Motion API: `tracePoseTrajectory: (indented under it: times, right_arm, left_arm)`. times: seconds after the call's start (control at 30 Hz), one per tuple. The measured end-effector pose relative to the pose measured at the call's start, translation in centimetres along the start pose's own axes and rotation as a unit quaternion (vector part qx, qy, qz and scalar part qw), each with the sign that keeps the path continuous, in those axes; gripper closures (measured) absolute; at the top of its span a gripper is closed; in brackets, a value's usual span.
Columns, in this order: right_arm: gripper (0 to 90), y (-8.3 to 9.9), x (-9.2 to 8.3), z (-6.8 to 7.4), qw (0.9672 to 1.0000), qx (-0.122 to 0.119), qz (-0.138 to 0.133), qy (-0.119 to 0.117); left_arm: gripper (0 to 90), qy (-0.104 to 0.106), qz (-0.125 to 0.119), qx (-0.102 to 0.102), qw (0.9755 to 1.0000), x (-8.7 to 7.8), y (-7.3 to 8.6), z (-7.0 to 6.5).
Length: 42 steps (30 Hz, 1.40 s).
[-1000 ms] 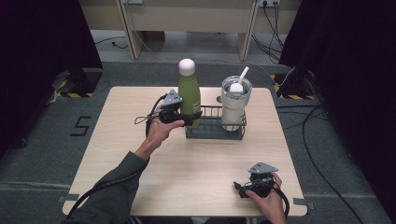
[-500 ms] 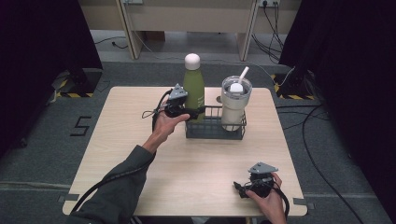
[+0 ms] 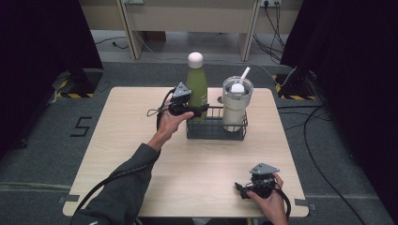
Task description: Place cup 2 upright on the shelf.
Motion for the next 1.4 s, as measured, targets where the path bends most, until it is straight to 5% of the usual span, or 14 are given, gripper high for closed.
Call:
tracePoseTrajectory:
  times: [1.4]
  right_arm:
    - [0.6, 0.0, 0.0, 0.0, 1.0, 0.0, 0.0, 0.0]
  left_arm:
    - [20.2, -0.008, 0.02, -0.003, 0.9998, 3.7, 1.9, -0.2]
Point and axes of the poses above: each handheld gripper's, and its own axes: x roughly forward along the jaws, y roughly out of its underside, z roughly to its left, the point moved 1 cm from there along x, roughly forward along the jaws, and after that the axes turned 13 degrees about z, right-handed, at the moved point
